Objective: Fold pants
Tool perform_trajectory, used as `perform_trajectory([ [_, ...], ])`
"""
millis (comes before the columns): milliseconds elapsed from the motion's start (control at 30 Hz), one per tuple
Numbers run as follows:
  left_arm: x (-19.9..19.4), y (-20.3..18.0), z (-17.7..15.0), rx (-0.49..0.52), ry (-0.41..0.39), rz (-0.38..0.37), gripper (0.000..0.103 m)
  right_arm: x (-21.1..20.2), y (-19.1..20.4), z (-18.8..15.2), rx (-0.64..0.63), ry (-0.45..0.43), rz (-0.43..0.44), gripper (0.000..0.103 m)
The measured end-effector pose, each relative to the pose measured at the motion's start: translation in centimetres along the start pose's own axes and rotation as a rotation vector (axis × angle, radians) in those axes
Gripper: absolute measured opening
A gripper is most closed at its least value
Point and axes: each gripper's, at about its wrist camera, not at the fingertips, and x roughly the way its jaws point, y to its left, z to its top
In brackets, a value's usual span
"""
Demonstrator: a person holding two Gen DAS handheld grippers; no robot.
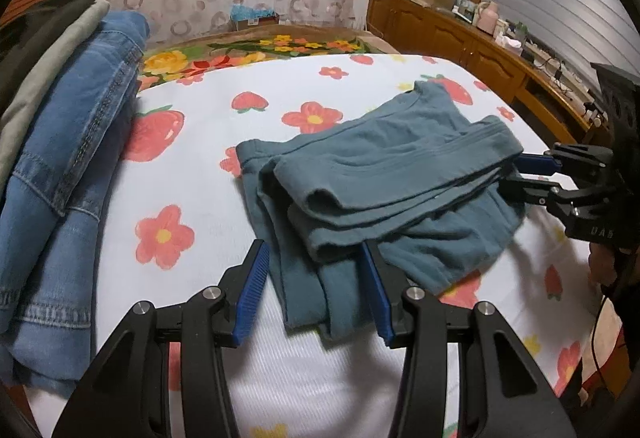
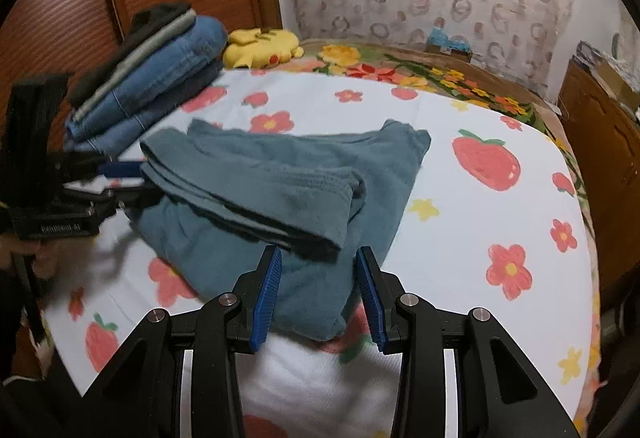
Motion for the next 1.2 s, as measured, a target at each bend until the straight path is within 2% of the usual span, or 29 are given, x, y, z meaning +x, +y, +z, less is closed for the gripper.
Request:
perform_trajectory([
  [167,0.5,0.5,0.9,-0.003,-0.01,0.007,0.048,1.4,0.4,1.3,-0.075,0.012,-0.048,0.04],
  [267,0.6,0.7,1.8,-0.008,-0.021,0.009,0.048,1.7,0.6,2.5,-0.098,-0.02,-0.085,0.04],
  [433,0.8,1.3,3.9,-0.029,-0.046,0.03,0.048,2.3,0.5,4.3,-0.081,-0.056,-0.111,0.04],
  [533,-0.1,1.5,4.7,-0.033,-0.099,0.027,0.048,2.7,0.7,4.8,-0.095,-0.073,-0.12,0.04],
  [733,-1.6,1.6,4.9,-0.016,-0.138,-0.001,0.051,3.8,-0.6,5.1,-0.006,-0.094,-0.161,0.04],
  [800,-1.6,1.7,4.7,-0.008,-0.132,-0.005,0.062,4.2,-0.6,5.0,0.018,-0.096,-0.149,0.04],
  [833,-1.5,1.7,4.6,-0.003,-0.129,-0.001,0.072,4.5,-0.5,4.8,0.02,-0.089,-0.146,0.04],
  [1000,-1.0,1.7,3.8,-0.008,-0.111,-0.006,0.074,4.0,-0.3,4.3,0.04,-0.098,-0.125,0.04],
  [1200,-1.5,1.4,1.9,-0.022,-0.114,-0.036,0.073,1.5,-0.8,2.4,0.055,-0.092,-0.058,0.04],
])
